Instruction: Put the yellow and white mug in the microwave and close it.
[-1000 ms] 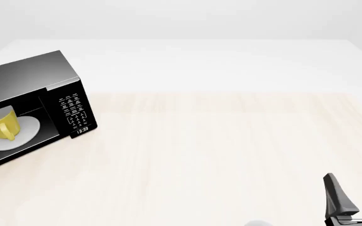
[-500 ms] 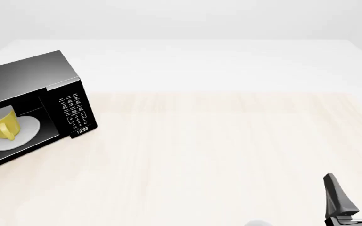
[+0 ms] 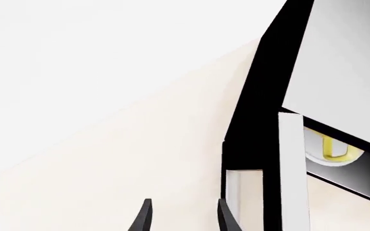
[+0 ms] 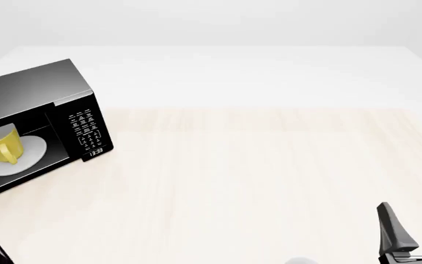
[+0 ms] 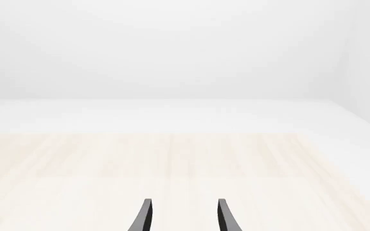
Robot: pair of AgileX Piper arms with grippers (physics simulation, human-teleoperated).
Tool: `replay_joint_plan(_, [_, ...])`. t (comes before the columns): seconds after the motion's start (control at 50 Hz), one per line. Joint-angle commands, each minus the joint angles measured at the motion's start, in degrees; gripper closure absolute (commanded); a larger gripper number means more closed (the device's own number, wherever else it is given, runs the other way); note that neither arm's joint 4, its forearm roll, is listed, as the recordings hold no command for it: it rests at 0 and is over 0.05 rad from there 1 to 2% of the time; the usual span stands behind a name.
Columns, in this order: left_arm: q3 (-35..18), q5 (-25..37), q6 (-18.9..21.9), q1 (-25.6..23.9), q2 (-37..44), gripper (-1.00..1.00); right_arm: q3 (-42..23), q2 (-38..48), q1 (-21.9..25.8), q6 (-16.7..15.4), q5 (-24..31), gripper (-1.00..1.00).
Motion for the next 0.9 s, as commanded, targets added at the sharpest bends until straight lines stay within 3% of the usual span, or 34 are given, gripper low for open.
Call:
replay_joint_plan(0.02, [0.12, -1.39, -1.25, -3.84, 3.02, -1.00, 0.00, -0.01, 0.00, 0.00, 0.00, -1.00])
replay_joint_plan(0.78, [0.75, -4.36, -1.94, -9.90, 7.81, -1.00, 0.00, 0.00, -0.01, 0.01, 0.00, -1.00])
replay_joint_plan(0.9, [-0.34, -4.10, -3.38, -13.25, 7.50, -1.00, 0.00, 0.00, 0.01, -0.01, 0.00, -1.00])
